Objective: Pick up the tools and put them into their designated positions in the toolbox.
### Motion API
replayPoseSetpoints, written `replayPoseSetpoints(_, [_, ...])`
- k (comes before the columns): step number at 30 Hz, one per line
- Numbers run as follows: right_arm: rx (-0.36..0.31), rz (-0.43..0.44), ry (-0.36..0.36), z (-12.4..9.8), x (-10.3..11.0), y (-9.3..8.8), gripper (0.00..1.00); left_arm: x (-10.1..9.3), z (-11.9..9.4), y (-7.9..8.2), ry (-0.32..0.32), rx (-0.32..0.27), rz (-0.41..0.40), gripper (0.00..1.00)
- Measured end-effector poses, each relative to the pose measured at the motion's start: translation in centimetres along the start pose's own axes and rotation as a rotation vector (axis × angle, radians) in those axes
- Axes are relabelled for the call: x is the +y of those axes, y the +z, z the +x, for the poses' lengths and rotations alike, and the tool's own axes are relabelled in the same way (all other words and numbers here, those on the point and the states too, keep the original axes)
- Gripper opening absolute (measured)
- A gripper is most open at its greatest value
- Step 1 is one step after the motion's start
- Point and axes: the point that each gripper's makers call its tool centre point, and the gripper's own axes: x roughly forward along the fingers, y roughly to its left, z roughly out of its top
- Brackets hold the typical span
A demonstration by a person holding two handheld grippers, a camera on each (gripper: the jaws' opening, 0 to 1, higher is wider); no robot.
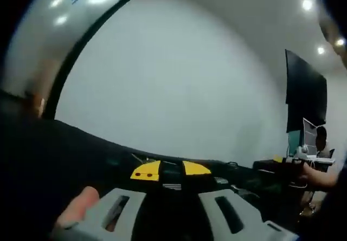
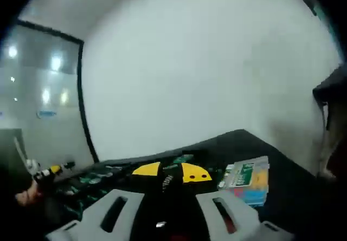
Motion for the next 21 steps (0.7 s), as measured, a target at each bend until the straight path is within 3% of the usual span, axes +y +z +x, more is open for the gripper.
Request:
replayPoseSetpoints(3, [0.222,-0.187,0.13,0.4,3.7,-1.7,0.11,0.0,0.2,-0.3,-0.011,0.018,0.021,0.14])
replayPoseSetpoints(5, [0.388,-0.405,0.253,0.1,6.9,-4.3,0.11,0.0,0.2,-0.3,-0.012,0.02,0.034,0.14])
replayPoseSetpoints(7, [0.428,-0.444,0.297,0.5,8.4,-5.6,0.14,0.4,0.2,-0.2,0.008,0.02,0.058,0.14])
replayPoseSetpoints(9, [0.565,-0.46,0.353,0.0,8.4,-8.3,0.14,0.8,0.3,-0.3,0.02,0.026,0.055,0.14])
replayPoseSetpoints(10, [0.637,-0.53,0.358,-0.4,7.9,-9.6,0.16,0.9,0.2,-0.2,0.023,0.024,0.054,0.14])
replayPoseSetpoints(12, [0.722,-0.707,0.387,-0.4,6.3,-11.4,0.16,1.1,0.2,0.0,0.025,0.015,0.049,0.14])
replayPoseSetpoints(13, [0.749,-0.709,0.413,-0.4,6.2,-12.0,0.17,1.2,0.2,0.1,0.026,0.012,0.045,0.14])
replayPoseSetpoints(15, [0.741,-0.675,0.355,0.5,5.1,-11.9,0.2,1.4,0.3,0.1,0.032,0.013,0.043,0.14])
replayPoseSetpoints(16, [0.747,-0.613,0.33,0.8,4.6,-11.8,0.2,1.5,0.3,0.0,0.034,0.016,0.046,0.14])
replayPoseSetpoints(17, [0.769,-0.609,0.313,0.7,4.0,-11.9,0.2,1.6,0.4,0.0,0.034,0.02,0.048,0.14])
replayPoseSetpoints(18, [0.793,-0.665,0.301,0.9,3.1,-12.1,0.2,1.4,0.3,-0.1,0.032,0.021,0.05,0.14])
replayPoseSetpoints(21, [0.886,-0.654,0.346,-0.1,3.4,-13.5,0.19,1.5,0.5,-0.2,0.026,0.027,0.056,0.14])
